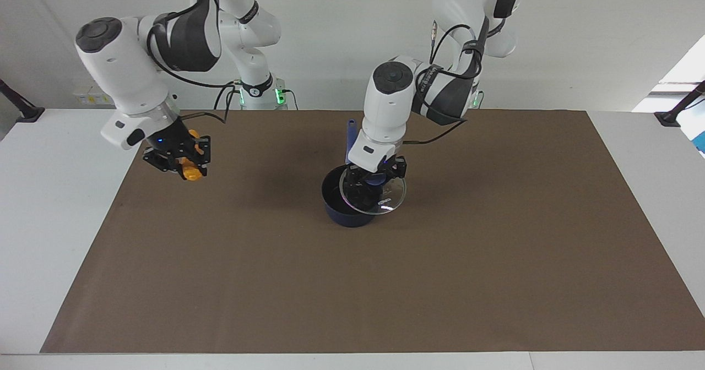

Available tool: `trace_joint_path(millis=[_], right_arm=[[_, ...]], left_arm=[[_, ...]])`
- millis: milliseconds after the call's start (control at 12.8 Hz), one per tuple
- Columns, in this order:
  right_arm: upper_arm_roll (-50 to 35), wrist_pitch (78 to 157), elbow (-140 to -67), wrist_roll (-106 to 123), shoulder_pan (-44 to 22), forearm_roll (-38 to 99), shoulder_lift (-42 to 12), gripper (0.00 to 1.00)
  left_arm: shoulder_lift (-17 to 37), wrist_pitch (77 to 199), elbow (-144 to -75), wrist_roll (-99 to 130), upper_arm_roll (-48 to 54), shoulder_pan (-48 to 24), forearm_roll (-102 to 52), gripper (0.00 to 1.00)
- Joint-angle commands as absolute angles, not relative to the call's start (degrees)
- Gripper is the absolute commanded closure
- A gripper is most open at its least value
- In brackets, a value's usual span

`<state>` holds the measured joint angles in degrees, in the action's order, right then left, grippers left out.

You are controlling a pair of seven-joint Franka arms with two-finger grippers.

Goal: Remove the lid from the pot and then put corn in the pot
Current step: 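Lift the lid away with the left gripper while the right gripper carries corn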

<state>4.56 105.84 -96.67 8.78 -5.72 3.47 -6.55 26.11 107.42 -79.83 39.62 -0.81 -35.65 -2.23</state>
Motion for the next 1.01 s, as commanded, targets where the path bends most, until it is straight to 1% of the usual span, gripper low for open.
trace_joint_path(millis=[0, 156, 312, 468, 623, 779, 935], right_arm=[[4.48, 106.43, -97.21, -1.11, -10.87, 1.67, -7.03, 1.00], [4.40, 108.97, -97.21, -8.75, -15.88, 1.41, -8.52, 1.00], [4.48, 111.43, -97.12, -15.26, -21.68, 1.41, -10.28, 1.00], [4.40, 113.55, -96.68, -19.06, -24.95, 1.49, -11.34, 1.00], [4.39, 113.91, -96.24, -21.78, -28.19, 1.67, -12.47, 1.00], [4.40, 113.91, -91.79, -26.70, -31.72, 1.67, -16.94, 1.00], [4.39, 114.86, -89.13, -27.07, -32.34, 1.41, -20.29, 1.00]], left_arm=[[22.59, 107.05, -84.80, 29.40, -0.62, -30.87, -3.25, 1.00], [21.45, 107.66, -87.26, 18.77, -0.62, -26.65, -3.25, 1.00], [21.18, 108.19, -88.24, 10.68, -0.62, -22.78, -3.25, 1.00], [21.09, 108.11, -88.33, 2.76, -0.62, -18.92, -3.25, 1.00], [20.66, 108.98, -90.08, -4.18, -0.62, -14.96, -3.34, 1.00], [18.65, 112.48, -94.72, -10.60, -0.62, -11.71, -3.43, 1.00], [16.01, 117.14, -100.87, -17.37, -0.62, -8.54, -3.51, 1.00]])
